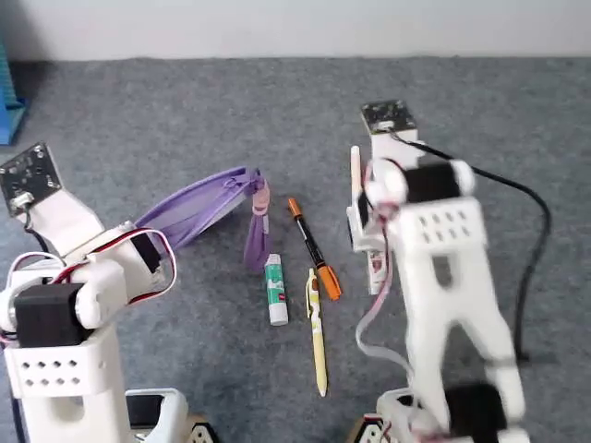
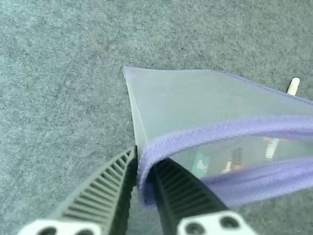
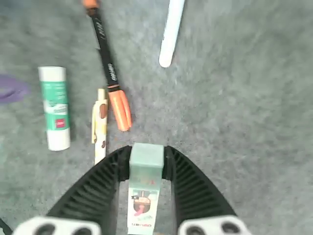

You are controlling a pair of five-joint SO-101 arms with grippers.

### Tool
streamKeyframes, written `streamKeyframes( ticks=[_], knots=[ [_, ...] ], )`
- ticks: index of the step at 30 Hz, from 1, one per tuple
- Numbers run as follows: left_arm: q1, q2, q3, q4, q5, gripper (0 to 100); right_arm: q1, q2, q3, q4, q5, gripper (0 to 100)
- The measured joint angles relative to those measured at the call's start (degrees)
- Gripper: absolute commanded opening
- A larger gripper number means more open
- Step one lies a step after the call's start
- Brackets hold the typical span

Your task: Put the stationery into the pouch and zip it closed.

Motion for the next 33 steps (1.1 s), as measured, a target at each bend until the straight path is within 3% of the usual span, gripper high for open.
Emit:
streamKeyframes(
  ticks=[7,12,24,33],
  knots=[
    [0.00,0.00,0.00,-1.05,0.00,1,-5.10,-20.57,0.00,1.49,1.58,0.8],
    [0.00,0.18,0.00,-1.14,0.00,1,-11.25,-28.57,0.00,-3.08,1.67,0.8],
    [0.00,0.35,0.00,-2.37,0.00,1,-32.00,-31.82,4.40,-32.97,1.67,0.9],
    [0.00,0.35,0.00,-2.37,0.00,1,-38.95,-25.49,16.70,-61.19,5.01,0.9]
  ],
)
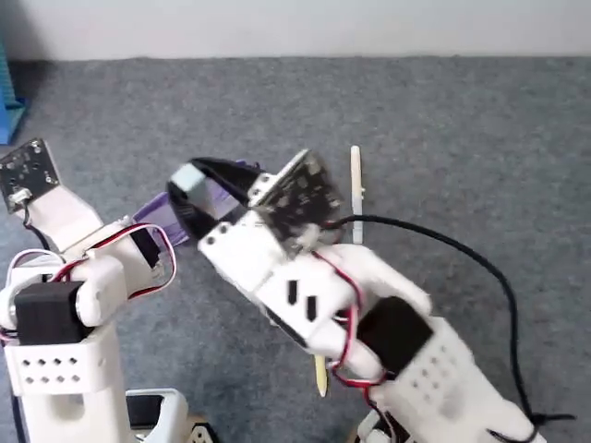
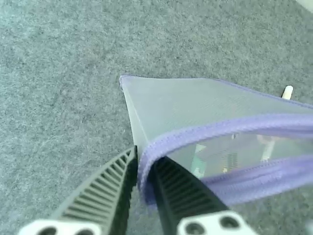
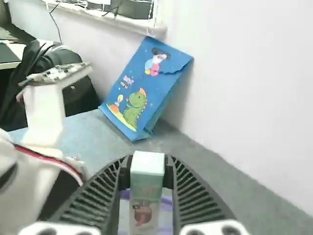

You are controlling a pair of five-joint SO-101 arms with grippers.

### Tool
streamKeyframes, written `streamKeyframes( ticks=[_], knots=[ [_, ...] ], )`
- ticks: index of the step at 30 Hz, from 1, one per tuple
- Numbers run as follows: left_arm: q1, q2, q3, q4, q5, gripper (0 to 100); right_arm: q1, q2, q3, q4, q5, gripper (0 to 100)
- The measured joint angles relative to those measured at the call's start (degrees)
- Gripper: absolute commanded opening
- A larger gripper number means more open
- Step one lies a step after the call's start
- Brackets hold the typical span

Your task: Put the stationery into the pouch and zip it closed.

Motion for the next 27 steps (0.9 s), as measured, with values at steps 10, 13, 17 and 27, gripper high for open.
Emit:
streamKeyframes(
  ticks=[10,13,17,27],
  knots=[
    [0.00,0.00,0.00,0.00,0.00,1,-1.76,6.33,6.86,-11.08,2.02,1.3],
    [0.00,0.00,0.00,0.00,0.00,1,-1.67,6.77,10.46,-12.84,2.02,1.3],
    [0.00,0.00,0.00,0.00,0.00,1,-0.88,6.95,13.27,-13.98,2.02,6.5],
    [0.09,0.09,0.00,0.00,0.00,1,1.14,5.36,13.27,-8.53,2.20,14.5]
  ],
)
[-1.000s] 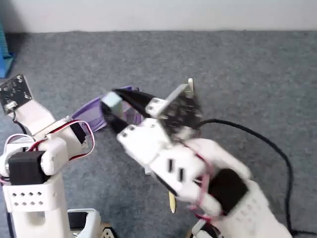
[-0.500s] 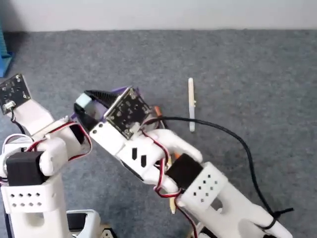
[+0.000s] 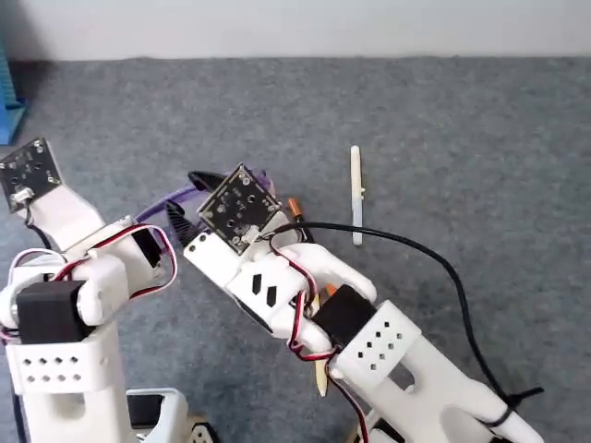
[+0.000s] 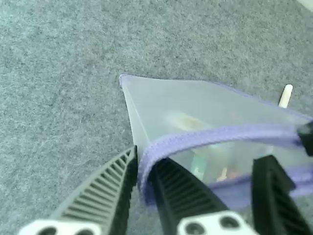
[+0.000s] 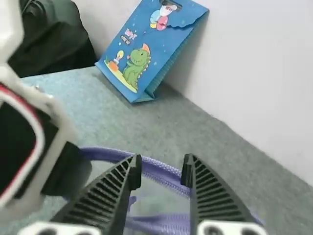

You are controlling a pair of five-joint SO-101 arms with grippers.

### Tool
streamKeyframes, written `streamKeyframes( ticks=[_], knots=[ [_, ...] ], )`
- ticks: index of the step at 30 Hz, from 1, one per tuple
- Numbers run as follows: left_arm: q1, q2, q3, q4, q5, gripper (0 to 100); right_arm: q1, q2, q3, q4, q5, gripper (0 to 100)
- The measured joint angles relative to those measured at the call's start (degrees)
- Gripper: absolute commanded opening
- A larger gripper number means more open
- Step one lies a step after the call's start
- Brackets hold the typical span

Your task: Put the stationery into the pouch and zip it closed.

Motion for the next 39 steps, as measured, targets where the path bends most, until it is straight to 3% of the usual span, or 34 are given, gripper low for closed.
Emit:
streamKeyframes(
  ticks=[7,14,19,28,39],
  knots=[
    [-0.09,0.00,0.09,0.00,0.00,1,2.99,-5.71,0.00,4.92,-1.32,14.5],
    [-0.09,0.00,0.09,0.00,0.00,1,21.89,-8.62,0.09,15.21,-16.88,14.4],
    [-0.09,0.00,0.09,0.00,0.00,1,34.20,-5.27,0.09,21.98,-21.71,14.4],
    [-0.09,0.00,0.09,0.00,0.00,1,38.86,15.74,-1.85,23.47,-22.15,14.4],
    [-0.09,0.00,0.09,0.00,0.00,1,41.32,51.87,-24.62,25.32,-22.24,14.4]
  ],
)
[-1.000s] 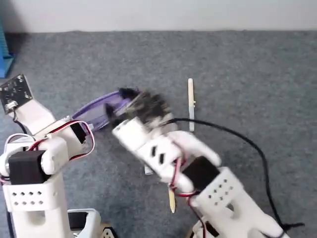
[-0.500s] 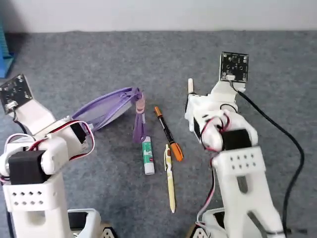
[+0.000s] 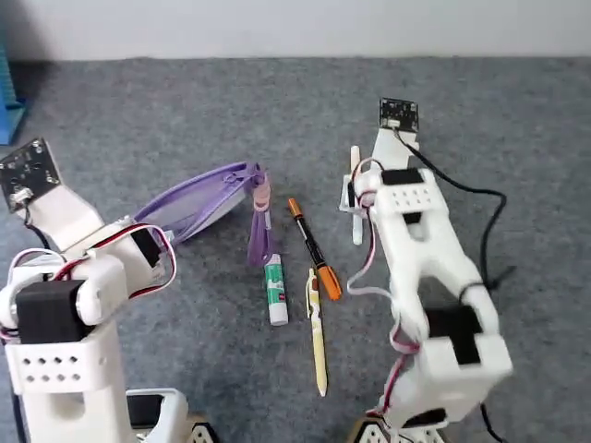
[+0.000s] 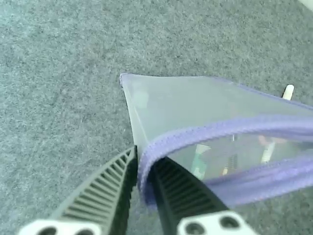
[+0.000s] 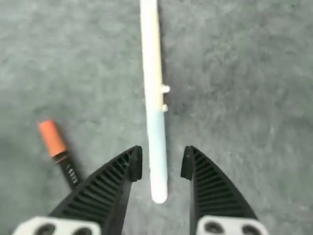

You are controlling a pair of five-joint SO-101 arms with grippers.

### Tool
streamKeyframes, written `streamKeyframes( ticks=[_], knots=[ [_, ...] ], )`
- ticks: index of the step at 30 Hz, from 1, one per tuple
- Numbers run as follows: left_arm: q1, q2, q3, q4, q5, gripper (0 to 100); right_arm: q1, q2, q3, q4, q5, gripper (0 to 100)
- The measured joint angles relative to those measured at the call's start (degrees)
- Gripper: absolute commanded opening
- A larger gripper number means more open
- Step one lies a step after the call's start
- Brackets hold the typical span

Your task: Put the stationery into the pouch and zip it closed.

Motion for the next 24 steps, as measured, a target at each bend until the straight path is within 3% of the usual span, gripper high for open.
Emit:
streamKeyframes(
  ticks=[10,13,24],
  knots=[
    [0.00,0.00,0.00,0.00,0.00,1,-0.18,20.13,-22.07,14.86,0.00,13.4],
    [0.00,0.00,0.00,0.00,0.00,1,-0.09,23.56,-26.99,19.96,0.00,2.4],
    [0.00,0.00,0.00,0.00,0.00,1,-0.09,24.70,-29.27,35.69,0.09,0.9]
  ],
)
